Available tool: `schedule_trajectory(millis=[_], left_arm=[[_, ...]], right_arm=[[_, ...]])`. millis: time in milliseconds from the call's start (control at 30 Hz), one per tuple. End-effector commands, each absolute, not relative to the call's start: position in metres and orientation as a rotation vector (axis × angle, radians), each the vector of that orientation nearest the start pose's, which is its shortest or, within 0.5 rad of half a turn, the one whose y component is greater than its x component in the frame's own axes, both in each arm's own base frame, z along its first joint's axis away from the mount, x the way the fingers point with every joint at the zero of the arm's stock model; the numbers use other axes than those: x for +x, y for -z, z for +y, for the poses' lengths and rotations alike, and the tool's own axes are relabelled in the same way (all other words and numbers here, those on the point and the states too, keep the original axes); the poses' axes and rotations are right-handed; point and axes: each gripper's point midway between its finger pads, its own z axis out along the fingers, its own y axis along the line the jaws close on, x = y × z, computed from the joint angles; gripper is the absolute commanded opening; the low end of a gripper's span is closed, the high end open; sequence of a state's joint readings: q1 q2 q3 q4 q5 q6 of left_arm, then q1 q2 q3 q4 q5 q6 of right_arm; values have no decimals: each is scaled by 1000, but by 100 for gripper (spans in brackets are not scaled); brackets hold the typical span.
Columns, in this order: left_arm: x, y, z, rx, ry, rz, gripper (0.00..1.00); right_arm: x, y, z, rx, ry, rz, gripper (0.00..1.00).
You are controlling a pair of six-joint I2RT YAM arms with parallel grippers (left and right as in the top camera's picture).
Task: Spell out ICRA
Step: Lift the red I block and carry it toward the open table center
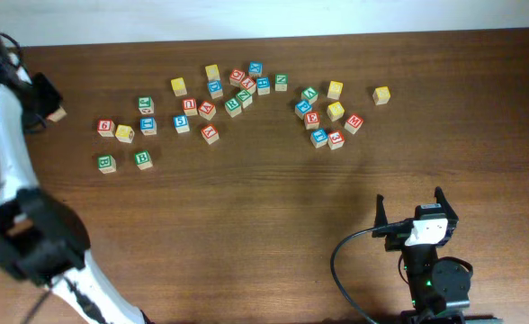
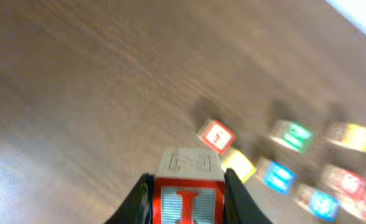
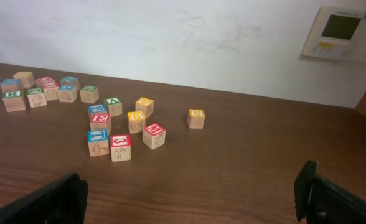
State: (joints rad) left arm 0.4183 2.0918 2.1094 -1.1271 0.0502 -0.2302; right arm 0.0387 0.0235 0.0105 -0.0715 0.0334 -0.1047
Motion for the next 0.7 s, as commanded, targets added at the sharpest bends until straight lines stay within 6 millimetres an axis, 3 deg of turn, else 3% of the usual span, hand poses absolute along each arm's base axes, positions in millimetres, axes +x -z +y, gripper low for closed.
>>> schedule_trajectory(millis=[0,67,133,267,367,533,667], left_arm=[[431,-256,171,-826,74,2471,18],[413,-274,153,-805,114,2482,17],[385,-292,121,-768,167,2528,15],[353,-300,79,-689,198,2632,13],[339,-297,47,-538,195,2735,14],[326,-284,16,-377,62,2854,14],[320,-268,-9,-271,64,2928,14]], right_arm=[[247,-152,3,-87,78,1663,98],[247,-152,3,-87,78,1663,98],[247,-152,3,-87,78,1663,98],[247,-152,3,-87,78,1663,98],[247,-152,3,-87,78,1663,98],[247,-152,3,-87,78,1663,99],[247,-152,3,-87,78,1663,98]])
